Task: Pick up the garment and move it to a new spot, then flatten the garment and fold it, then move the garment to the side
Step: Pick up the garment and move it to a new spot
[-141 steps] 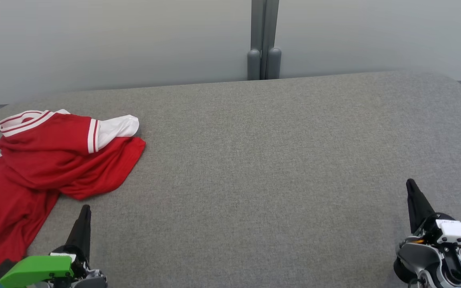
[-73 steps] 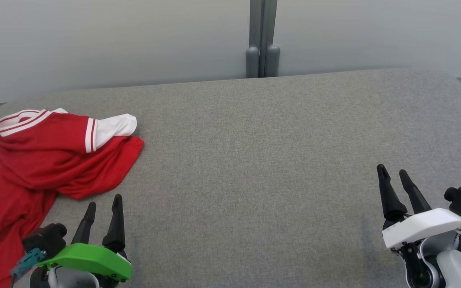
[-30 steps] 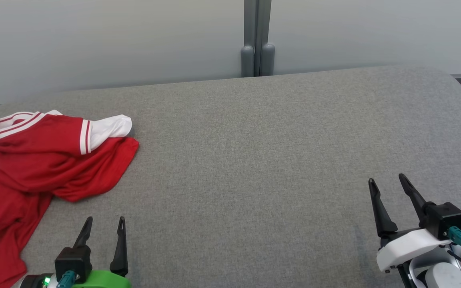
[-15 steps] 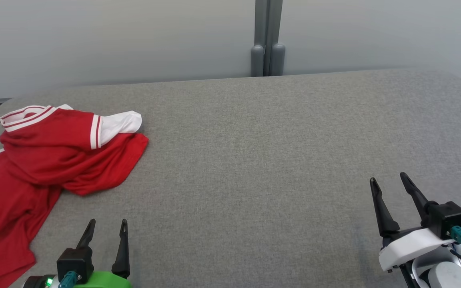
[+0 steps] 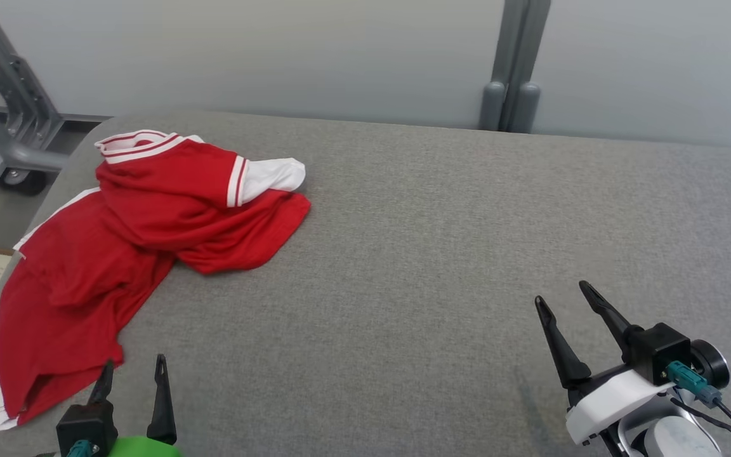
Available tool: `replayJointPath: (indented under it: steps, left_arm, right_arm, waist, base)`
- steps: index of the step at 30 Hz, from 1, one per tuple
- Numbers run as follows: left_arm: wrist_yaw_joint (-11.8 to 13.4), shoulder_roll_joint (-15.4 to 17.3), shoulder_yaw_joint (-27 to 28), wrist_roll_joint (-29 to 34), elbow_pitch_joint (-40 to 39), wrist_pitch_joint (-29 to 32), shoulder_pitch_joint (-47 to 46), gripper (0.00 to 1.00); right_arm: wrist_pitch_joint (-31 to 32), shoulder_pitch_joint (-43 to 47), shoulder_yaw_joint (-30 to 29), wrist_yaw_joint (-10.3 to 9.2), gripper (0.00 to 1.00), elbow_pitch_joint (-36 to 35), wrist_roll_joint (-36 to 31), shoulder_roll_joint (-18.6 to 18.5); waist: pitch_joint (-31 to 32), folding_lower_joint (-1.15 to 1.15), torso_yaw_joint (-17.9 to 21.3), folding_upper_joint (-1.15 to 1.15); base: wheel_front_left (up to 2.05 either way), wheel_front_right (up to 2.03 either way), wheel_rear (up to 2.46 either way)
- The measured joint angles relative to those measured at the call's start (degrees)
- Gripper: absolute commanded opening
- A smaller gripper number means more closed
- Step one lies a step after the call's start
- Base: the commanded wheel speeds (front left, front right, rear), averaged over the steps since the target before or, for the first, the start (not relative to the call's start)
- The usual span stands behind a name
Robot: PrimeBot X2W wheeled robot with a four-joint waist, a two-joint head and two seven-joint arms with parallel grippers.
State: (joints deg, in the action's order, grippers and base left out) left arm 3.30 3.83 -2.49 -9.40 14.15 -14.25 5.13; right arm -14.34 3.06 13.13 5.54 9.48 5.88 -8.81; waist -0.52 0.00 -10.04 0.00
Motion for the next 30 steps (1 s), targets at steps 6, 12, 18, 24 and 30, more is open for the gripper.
replayJointPath:
  steps: [6, 12, 18, 24, 30]
  left_arm:
    - [-0.20, -0.01, 0.01, 0.01, 0.29, 0.00, 0.79, 1.00]
    - [-0.26, -0.19, 1.01, -0.01, 0.11, 0.00, 0.79, 1.00]
    - [-0.29, -0.22, 2.21, -0.01, -0.27, 0.00, 0.87, 1.00]
    - [-1.01, -0.87, 2.99, -3.83, 1.19, -0.01, 0.12, 1.00]
    - [-1.85, -1.26, 4.50, -10.37, 2.20, 5.32, -12.10, 1.00]
  right_arm:
    - [0.00, -0.30, -0.66, -0.01, 1.00, 0.07, 0.01, 0.79]
    - [0.00, -0.30, 0.37, 0.09, 1.00, 0.20, -0.08, 1.52]
    - [0.00, -0.31, 0.64, 0.45, 1.00, 0.27, -0.33, 1.51]
    - [0.00, -0.42, 0.32, 0.47, 1.00, -0.38, -0.41, 1.30]
    - [-0.01, -3.24, 0.90, 0.52, 1.00, -1.83, -1.71, 0.64]
  waist:
    - [0.45, 0.00, -4.74, 0.00]
    - [0.63, 0.00, -8.90, 0.00]
    - [-0.02, 0.00, -9.62, 0.00]
    - [-1.66, 0.00, -8.72, 0.00]
    - [-4.82, 0.00, -8.00, 0.00]
  base:
    - [0.00, 0.00, 0.00]
    - [0.00, 0.00, 0.00]
    - [0.00, 0.00, 0.00]
    - [0.00, 0.00, 0.00]
    - [0.00, 0.00, 0.00]
